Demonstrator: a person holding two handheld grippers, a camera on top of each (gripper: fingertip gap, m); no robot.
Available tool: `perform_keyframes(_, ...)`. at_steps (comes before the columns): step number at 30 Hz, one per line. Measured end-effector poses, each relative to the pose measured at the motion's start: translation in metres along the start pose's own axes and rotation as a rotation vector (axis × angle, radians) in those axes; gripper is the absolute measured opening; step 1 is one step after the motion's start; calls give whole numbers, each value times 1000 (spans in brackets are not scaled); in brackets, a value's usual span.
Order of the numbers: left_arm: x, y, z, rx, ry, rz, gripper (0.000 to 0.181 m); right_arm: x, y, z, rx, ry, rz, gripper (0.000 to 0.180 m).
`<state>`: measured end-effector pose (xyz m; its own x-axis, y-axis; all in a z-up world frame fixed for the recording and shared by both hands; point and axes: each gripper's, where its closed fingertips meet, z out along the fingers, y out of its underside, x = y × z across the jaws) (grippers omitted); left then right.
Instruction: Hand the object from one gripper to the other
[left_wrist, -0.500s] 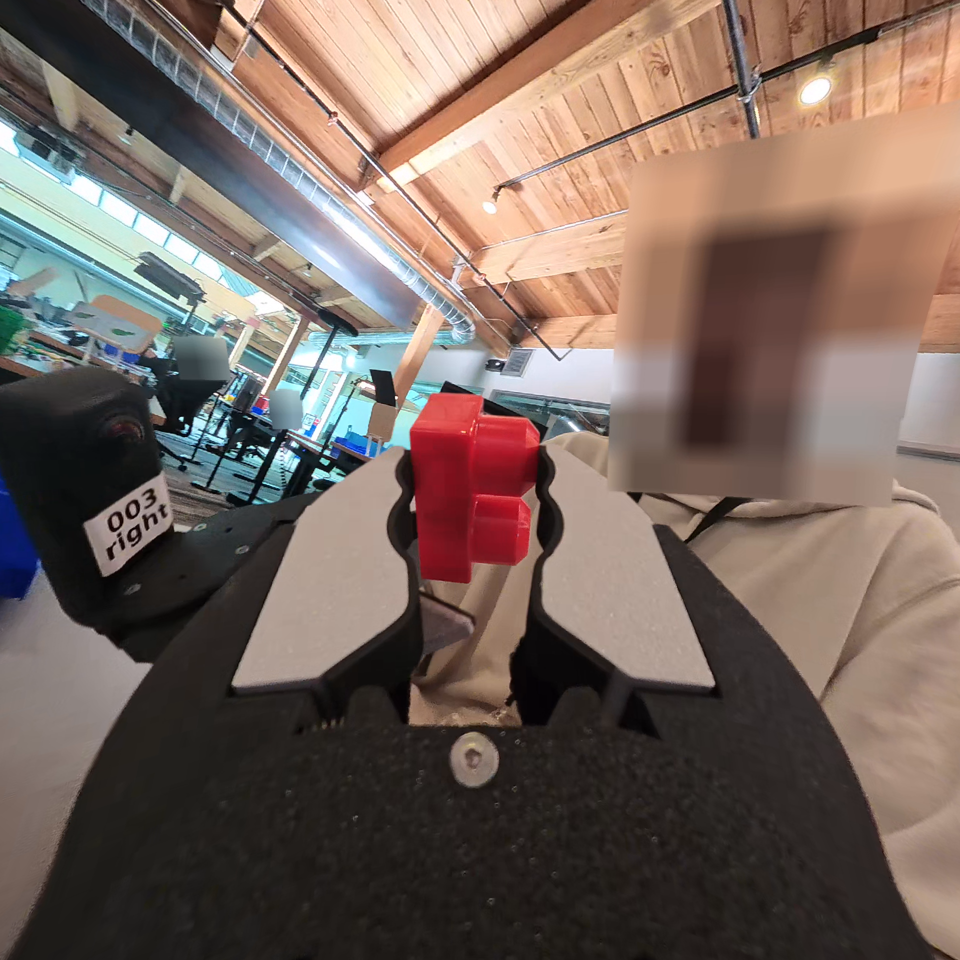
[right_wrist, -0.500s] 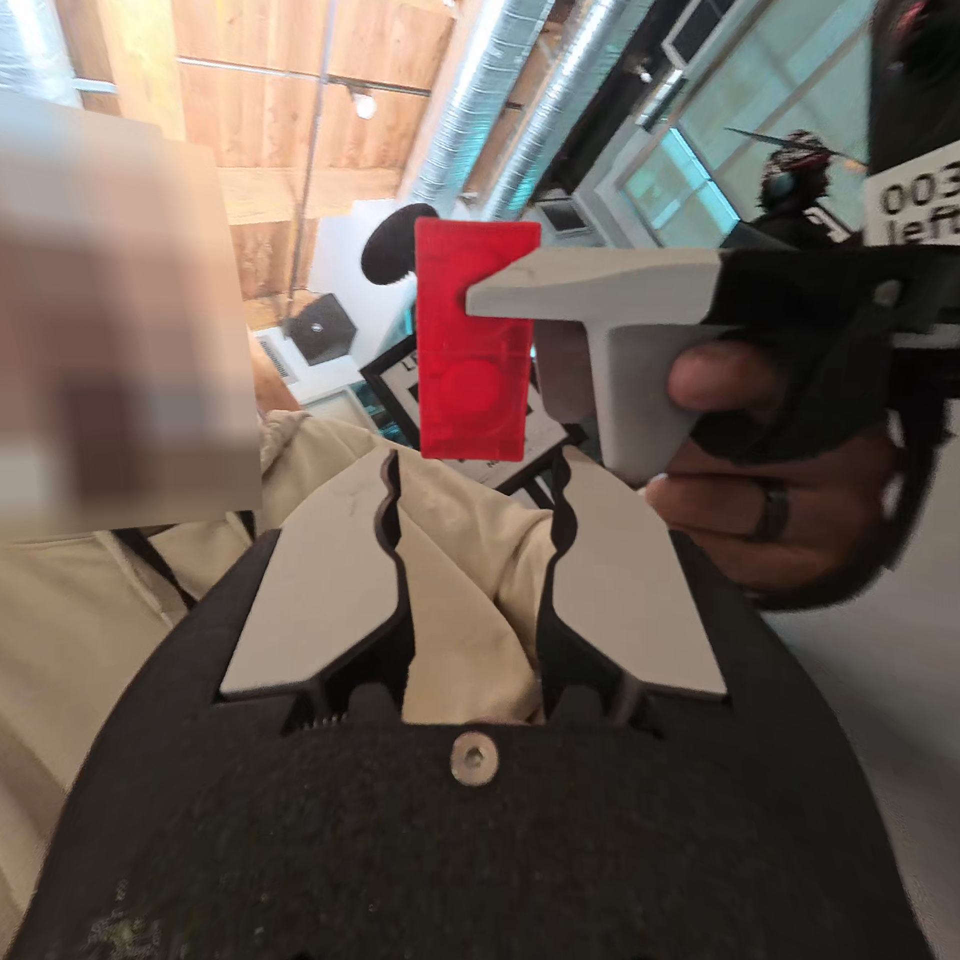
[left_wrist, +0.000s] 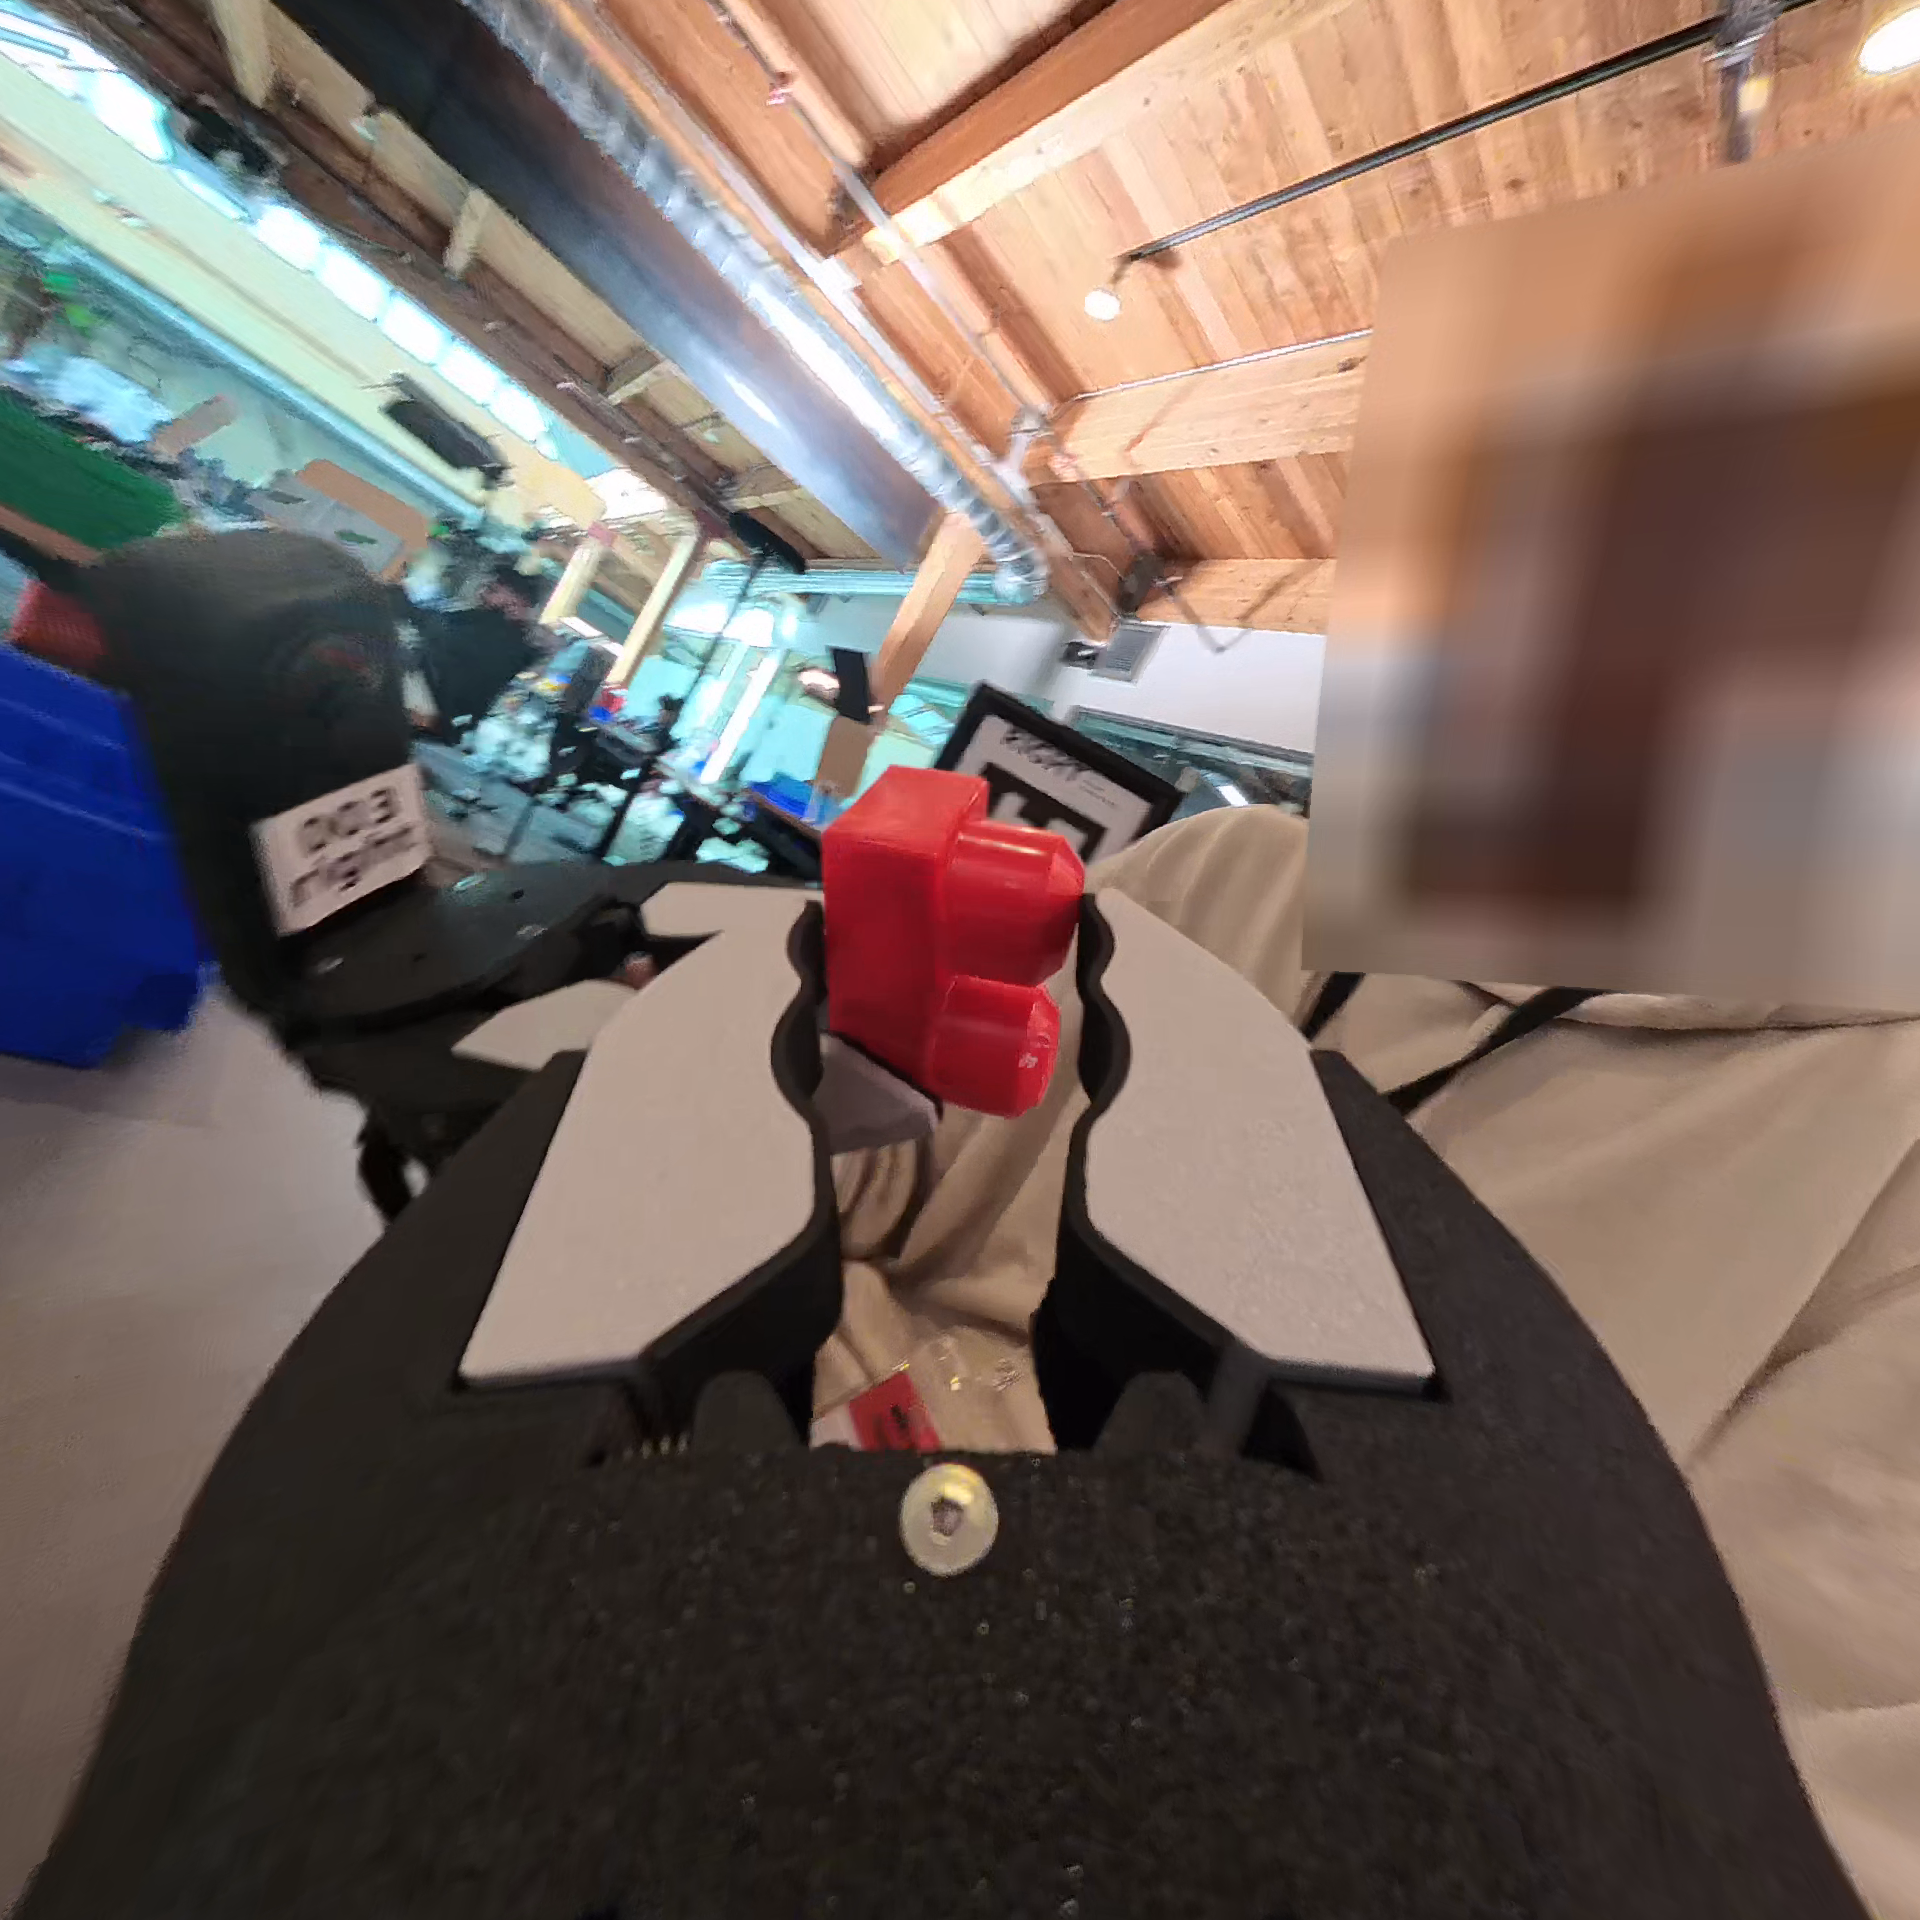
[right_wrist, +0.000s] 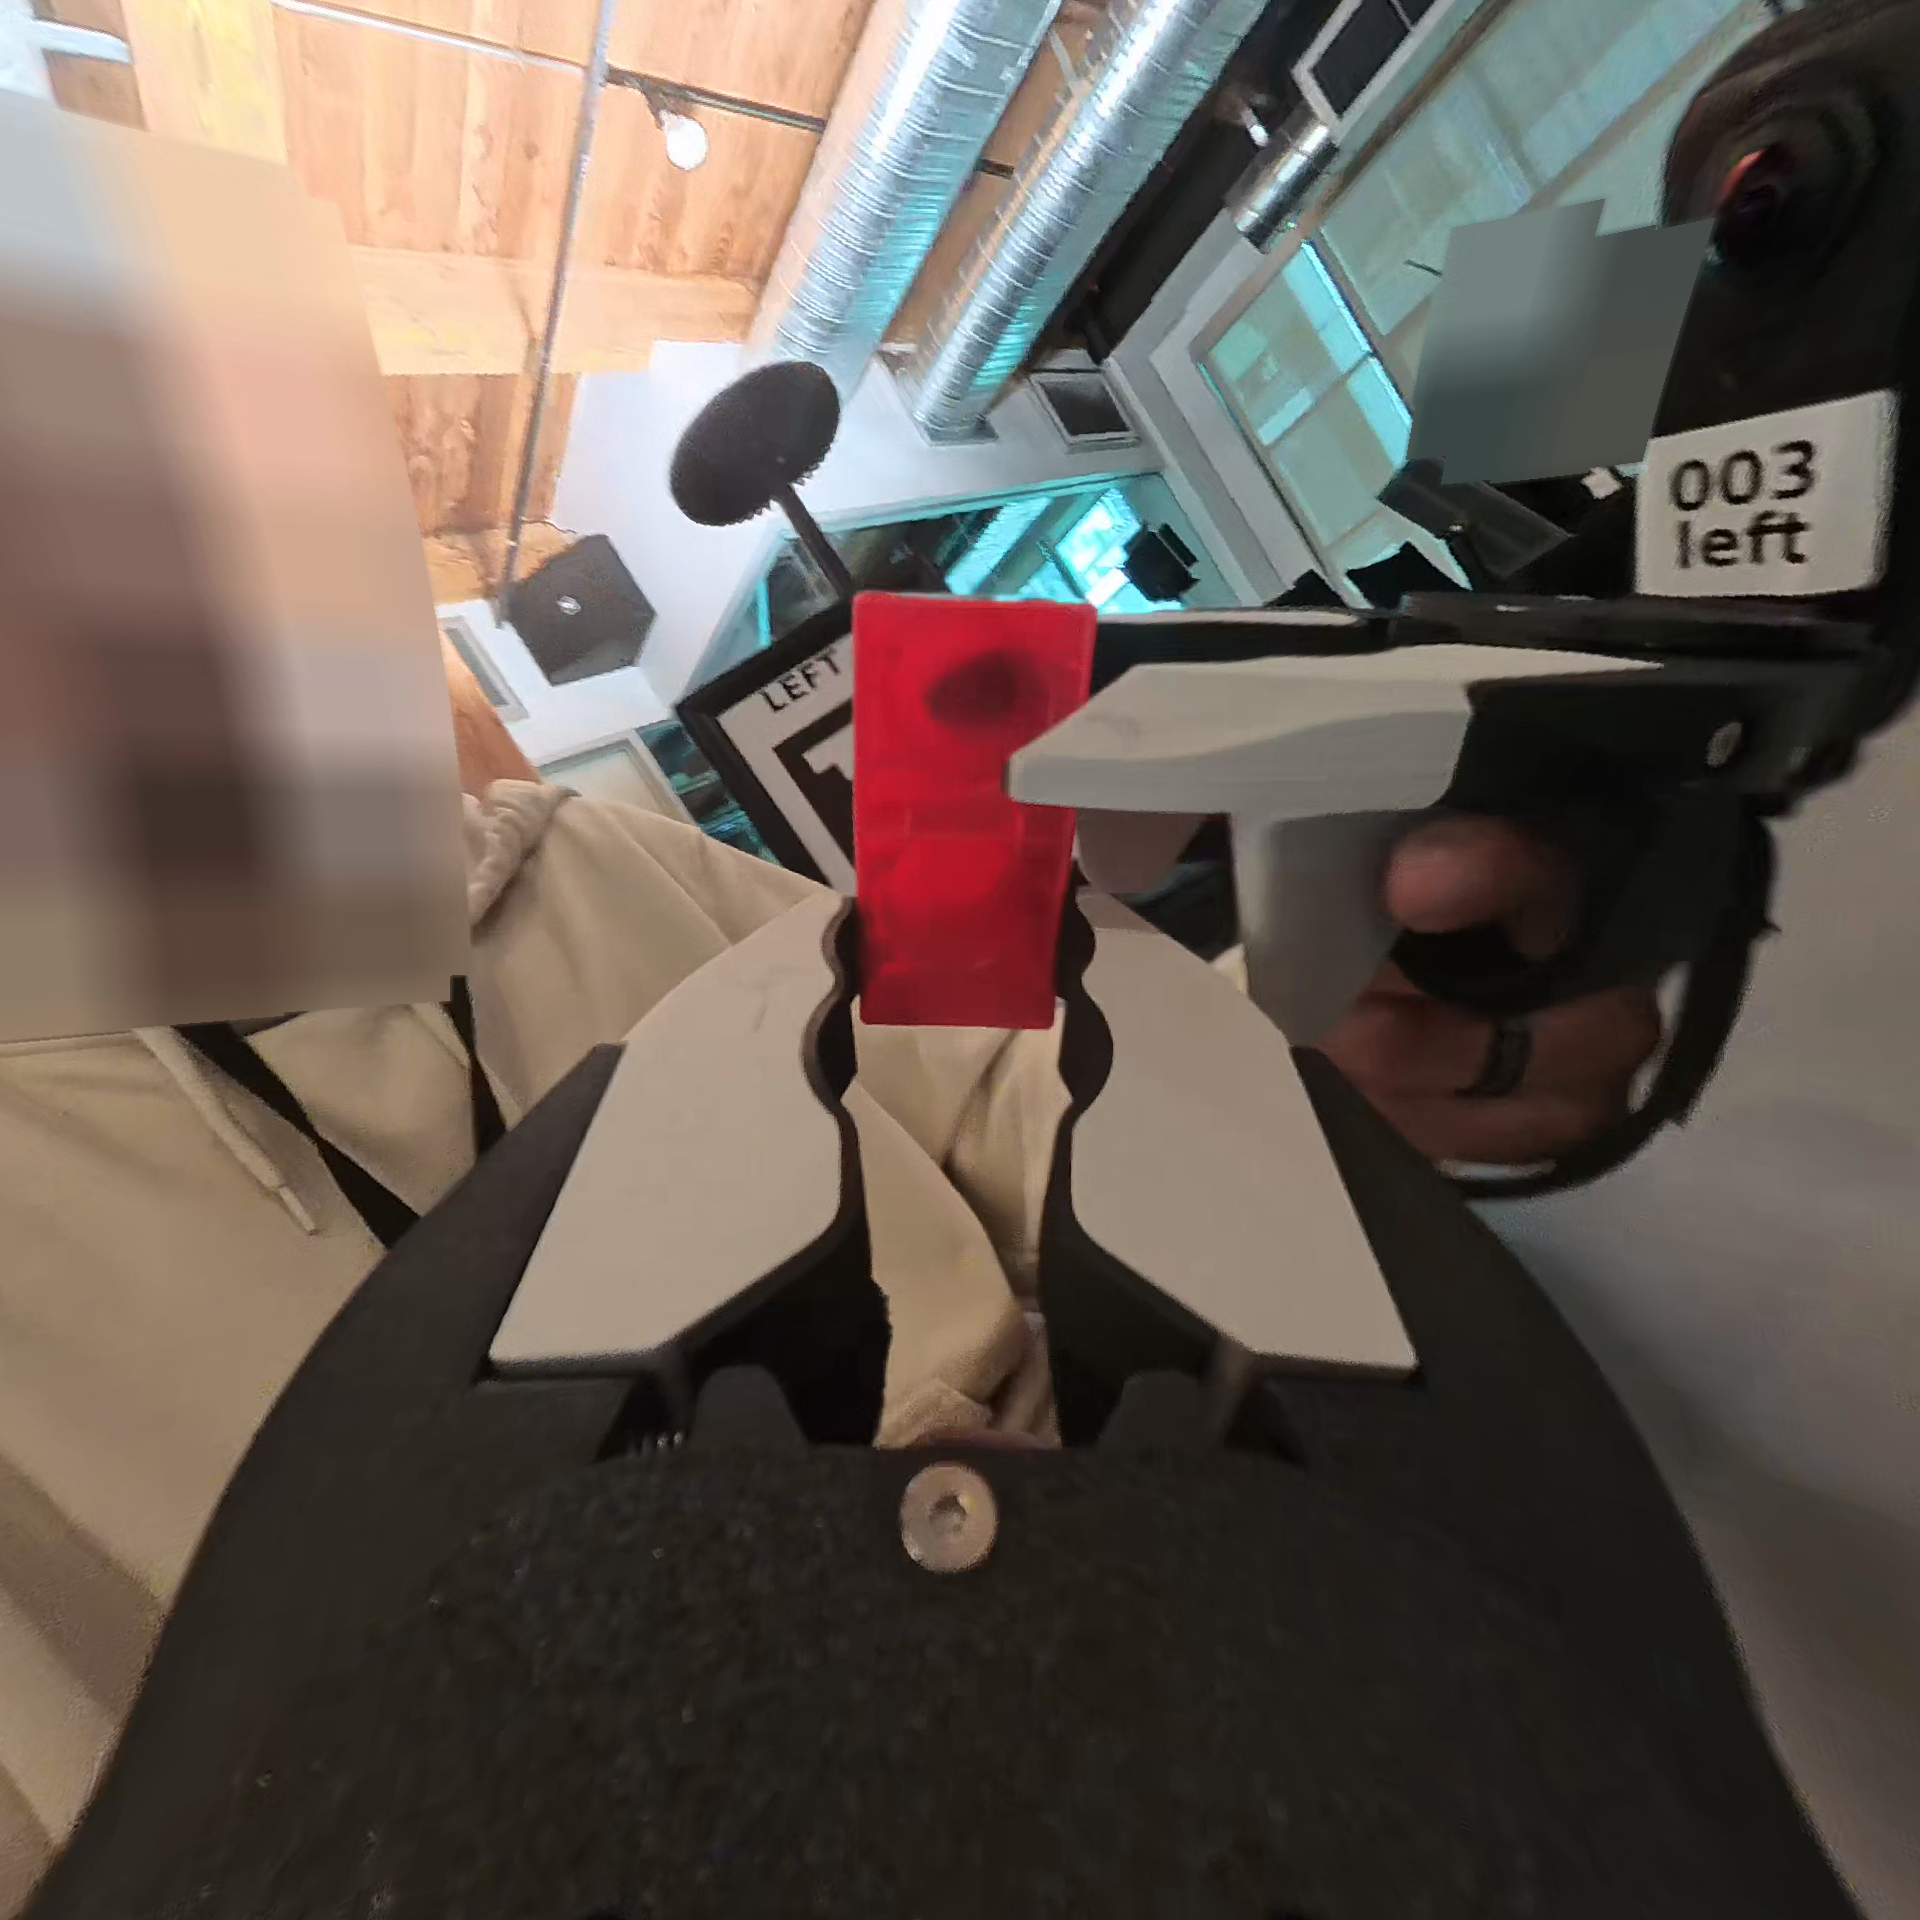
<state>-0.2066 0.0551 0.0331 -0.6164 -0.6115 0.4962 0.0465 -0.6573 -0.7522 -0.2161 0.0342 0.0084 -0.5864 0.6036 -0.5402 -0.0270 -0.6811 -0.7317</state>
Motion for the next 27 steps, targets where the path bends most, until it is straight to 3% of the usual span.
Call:
perform_keyframes(1,-8,-1,-5,-9,-73,10,49,3,-1,-6,-14,39,-14,36)
perform_keyframes(7,-66,0,-61,-241,-755,189,54,56,6,-78,-348,665,-192,36)
perform_keyframes(9,-64,5,-60,-383,-843,288,53,58,14,-93,-499,780,-207,36)
perform_keyframes(10,-59,12,-52,-459,-828,313,53,51,22,-91,-551,756,-174,36)
perform_keyframes(12,-45,26,-30,-559,-731,359,54,19,40,-70,-583,540,-17,36)
perform_keyframes(16,-13,51,15,-581,-444,369,50,-23,73,-52,-640,216,184,36)
perform_keyframes(20,3,73,30,-624,-283,242,48,-38,80,-44,-615,41,265,35)
perform_keyframes(24,0,84,32,-640,-260,170,42,-55,98,-37,-686,-83,301,36)
perform_keyframes(27,19,95,36,-662,-115,105,7,-55,104,-32,-709,-106,316,36)
